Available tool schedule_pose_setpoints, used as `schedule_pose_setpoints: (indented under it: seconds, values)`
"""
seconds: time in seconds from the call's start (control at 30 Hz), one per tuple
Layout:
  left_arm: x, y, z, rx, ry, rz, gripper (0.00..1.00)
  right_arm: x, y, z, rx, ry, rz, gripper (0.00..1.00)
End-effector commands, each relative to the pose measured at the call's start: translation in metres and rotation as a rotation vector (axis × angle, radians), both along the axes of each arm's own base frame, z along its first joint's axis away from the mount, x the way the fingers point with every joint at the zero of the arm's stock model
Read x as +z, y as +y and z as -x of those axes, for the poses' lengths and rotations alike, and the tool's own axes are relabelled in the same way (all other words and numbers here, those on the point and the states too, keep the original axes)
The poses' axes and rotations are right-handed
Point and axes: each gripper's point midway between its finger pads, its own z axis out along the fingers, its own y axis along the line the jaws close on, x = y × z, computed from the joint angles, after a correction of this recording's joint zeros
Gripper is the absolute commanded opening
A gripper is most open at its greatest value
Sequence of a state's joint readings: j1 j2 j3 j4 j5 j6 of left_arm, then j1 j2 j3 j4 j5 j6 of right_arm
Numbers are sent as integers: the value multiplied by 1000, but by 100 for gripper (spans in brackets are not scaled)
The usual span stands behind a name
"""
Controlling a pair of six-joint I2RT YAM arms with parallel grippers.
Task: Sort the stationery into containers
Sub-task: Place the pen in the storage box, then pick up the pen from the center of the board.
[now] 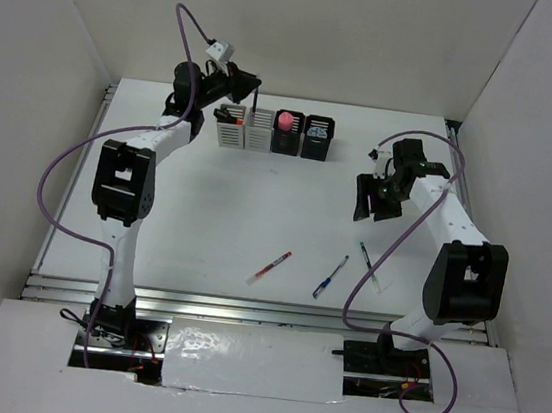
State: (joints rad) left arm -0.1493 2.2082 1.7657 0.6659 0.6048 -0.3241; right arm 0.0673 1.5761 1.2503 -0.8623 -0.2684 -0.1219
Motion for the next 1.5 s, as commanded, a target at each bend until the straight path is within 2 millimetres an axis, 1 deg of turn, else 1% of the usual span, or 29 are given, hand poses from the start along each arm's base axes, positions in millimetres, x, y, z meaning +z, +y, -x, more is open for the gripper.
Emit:
schedule_pose_setpoints:
  seconds: [0.0,0.07,0.3,0.33,0.37,0.4,0.47,0.53,0.57,0.6,0.67,0.7,0.77,0.8,0.83,0.87,0.9,0.93,0.97,1.0,1.03,1.07,1.1,1.17,1.2,1.23,1.27,1.33,1.47]
  values:
    - [52,-4,3,0,-176,64,7,2,-1,-4,4,0,-9,65]
    - [43,-6,2,-10,-163,58,13,3,-1,-4,4,-3,-9,65]
    - [25,-5,3,-1,-128,23,54,7,-6,3,17,5,5,67]
    - [29,-2,5,4,-134,20,56,8,-5,5,24,5,3,67]
    - [26,-1,7,8,-135,12,63,8,-4,8,29,11,0,67]
    - [34,1,10,10,-147,10,65,9,-4,10,34,10,-1,67]
    - [35,2,14,6,-148,2,66,12,-1,14,47,8,-12,68]
    - [52,6,22,11,-181,-11,66,15,1,18,58,0,-12,67]
    - [46,8,25,7,-166,-25,66,13,2,21,66,3,-5,67]
    - [62,10,34,5,-196,-37,65,14,3,22,72,-4,7,67]
    - [54,11,48,-10,-179,-98,64,8,-2,26,90,-6,86,66]
    - [76,16,62,-5,-235,-134,63,7,-5,28,95,-12,118,66]
    - [64,18,80,-16,-199,-189,61,-3,-12,35,111,12,172,64]
    - [70,23,95,-11,-172,-214,61,-8,-16,38,114,36,207,63]
    - [58,27,102,-8,-162,-266,61,-13,-19,42,119,60,232,60]
    - [54,31,110,-7,-142,-291,61,-19,-23,50,130,104,252,57]
    - [56,37,126,-3,-107,-319,61,-26,-26,54,136,140,271,55]
    - [45,41,135,-6,-92,-363,62,-33,-29,64,144,186,282,54]
    - [41,44,144,-11,-77,-383,63,-38,-31,69,153,214,293,54]
    - [54,48,158,1,-99,-396,64,-44,-33,73,169,245,302,53]
    - [35,52,168,-4,-54,-427,64,-50,-35,76,170,258,310,53]
    - [45,55,181,3,-78,-432,65,-54,-37,77,168,266,318,53]
    - [30,56,192,-12,-54,-446,66,-58,-38,78,174,277,325,53]
    - [40,58,211,-13,-86,-444,67,-62,-38,77,174,288,322,53]
    - [40,58,217,-17,-92,-440,67,-66,-37,77,175,299,320,53]
    - [30,58,223,-27,-75,-439,68,-67,-35,76,173,298,310,53]
    - [36,57,232,-30,-93,-432,68,-68,-31,76,176,308,286,52]
    - [28,56,240,-41,-75,-423,68,-75,-28,74,175,325,270,52]
    - [26,56,251,-55,-76,-422,68,-88,-27,71,172,355,271,49]
